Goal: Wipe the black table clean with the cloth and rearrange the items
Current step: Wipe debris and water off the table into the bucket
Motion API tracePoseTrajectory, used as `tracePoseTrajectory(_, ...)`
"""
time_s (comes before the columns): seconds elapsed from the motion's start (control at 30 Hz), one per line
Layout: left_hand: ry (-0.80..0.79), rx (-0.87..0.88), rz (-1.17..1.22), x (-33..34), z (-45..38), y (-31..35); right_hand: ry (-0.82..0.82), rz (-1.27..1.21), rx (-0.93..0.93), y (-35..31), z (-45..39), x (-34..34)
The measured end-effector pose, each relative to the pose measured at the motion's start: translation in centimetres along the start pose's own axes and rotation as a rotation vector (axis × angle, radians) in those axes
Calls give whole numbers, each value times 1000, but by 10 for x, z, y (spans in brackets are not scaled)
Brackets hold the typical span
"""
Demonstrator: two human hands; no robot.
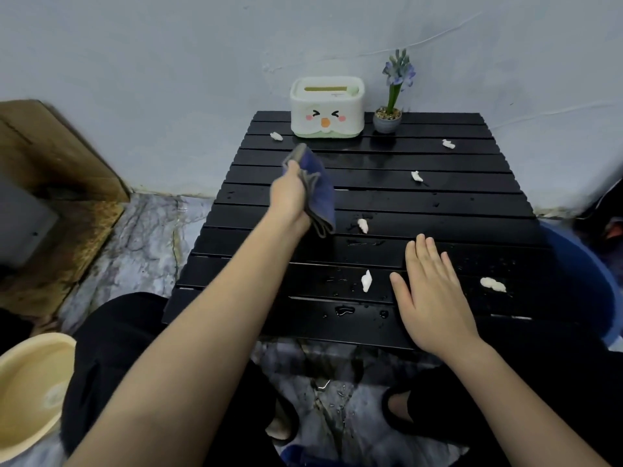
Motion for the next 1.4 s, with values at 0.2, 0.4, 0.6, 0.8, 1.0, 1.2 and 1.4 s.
tracePoseTrajectory(0.2, 263, 433, -582, -65, -13, 56, -4, -4, 1, 0, 0, 0)
tracePoseTrajectory(0.4, 150, 526, -1468, -97, -47, 14, 15, -15, -5, -1, -5, 0)
tracePoseTrajectory(0.6, 396, 407, -1841, -98, -57, -8, 38, -7, -2, -3, -3, 0)
tracePoseTrajectory(0.8, 412, 469, -1846, -63, -63, -19, 44, 21, 9, -6, 0, 0)
tracePoseTrajectory(1.0, 149, 568, -1900, 5, -89, -31, 21, 25, 18, -7, -2, -1)
tracePoseTrajectory(1.2, -352, 797, -1697, 77, -85, -56, 9, 28, 33, -9, -3, -3)
tracePoseTrajectory(1.4, -277, 615, -999, 72, -81, -39, 10, -4, 25, -8, -2, -4)
Point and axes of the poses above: each hand's wrist, its own z-axis away from the middle knuckle, its own x-axis out of the palm, y = z × x, the point moved 3 cm from there along -z, towards the middle knuckle, and after that the axes turned 7 degrees about -z, right-handed, at the moved point
